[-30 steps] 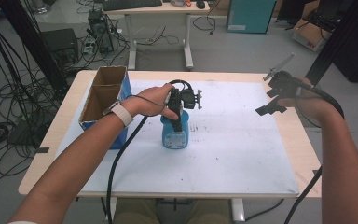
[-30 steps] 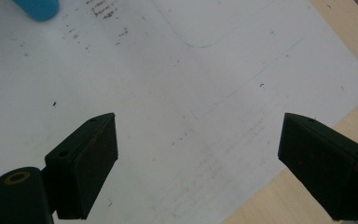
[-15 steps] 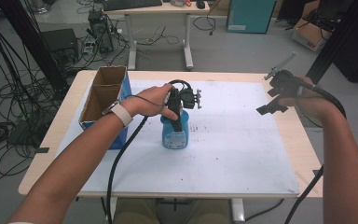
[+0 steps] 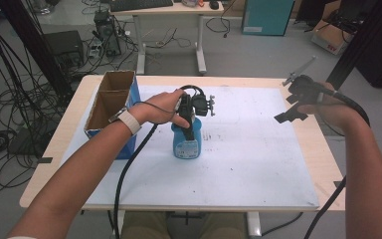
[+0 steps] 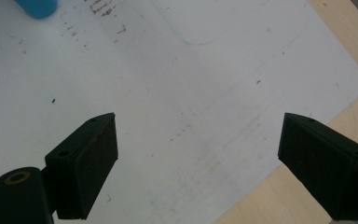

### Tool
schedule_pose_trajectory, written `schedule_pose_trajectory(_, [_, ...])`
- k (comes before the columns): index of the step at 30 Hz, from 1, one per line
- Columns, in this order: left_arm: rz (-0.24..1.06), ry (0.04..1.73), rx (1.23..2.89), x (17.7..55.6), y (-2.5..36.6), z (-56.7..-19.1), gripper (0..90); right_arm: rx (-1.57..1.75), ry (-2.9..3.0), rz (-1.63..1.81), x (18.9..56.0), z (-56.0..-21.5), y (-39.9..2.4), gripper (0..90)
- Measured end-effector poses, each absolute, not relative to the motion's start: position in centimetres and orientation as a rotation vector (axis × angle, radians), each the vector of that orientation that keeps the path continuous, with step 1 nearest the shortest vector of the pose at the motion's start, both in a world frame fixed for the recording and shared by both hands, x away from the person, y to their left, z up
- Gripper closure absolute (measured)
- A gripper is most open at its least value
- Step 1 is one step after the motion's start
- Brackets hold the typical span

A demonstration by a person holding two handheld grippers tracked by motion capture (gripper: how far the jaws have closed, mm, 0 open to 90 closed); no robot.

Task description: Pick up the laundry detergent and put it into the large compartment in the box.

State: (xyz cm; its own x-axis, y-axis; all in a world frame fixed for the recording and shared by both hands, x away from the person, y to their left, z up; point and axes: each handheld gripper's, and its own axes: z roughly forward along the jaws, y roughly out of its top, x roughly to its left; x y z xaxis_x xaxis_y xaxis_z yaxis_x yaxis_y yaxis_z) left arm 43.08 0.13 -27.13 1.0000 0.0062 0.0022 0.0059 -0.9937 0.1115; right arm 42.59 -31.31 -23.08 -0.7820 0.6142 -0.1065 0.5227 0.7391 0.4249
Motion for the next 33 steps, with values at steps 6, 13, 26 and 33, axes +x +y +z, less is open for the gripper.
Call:
schedule_pose_trajectory(6, [0.003,0.006,3.03,43.07,0.13,-27.13,39.6,0.898,2.699,0.552,42.51,-22.89,-31.38,11.8])
schedule_pose_trajectory(13, [0.001,0.007,3.03,43.09,0.14,-27.13,39.6,0.902,2.697,0.551,42.45,-22.87,-31.52,11.8])
schedule_pose_trajectory(26, [0.003,0.008,3.031,43.06,0.14,-27.12,39.5,0.902,2.698,0.549,42.39,-22.87,-31.56,11.8])
schedule_pose_trajectory(33, [0.004,0.008,3.031,43.06,0.14,-27.13,39.5,0.902,2.694,0.552,42.41,-22.74,-31.59,11.8])
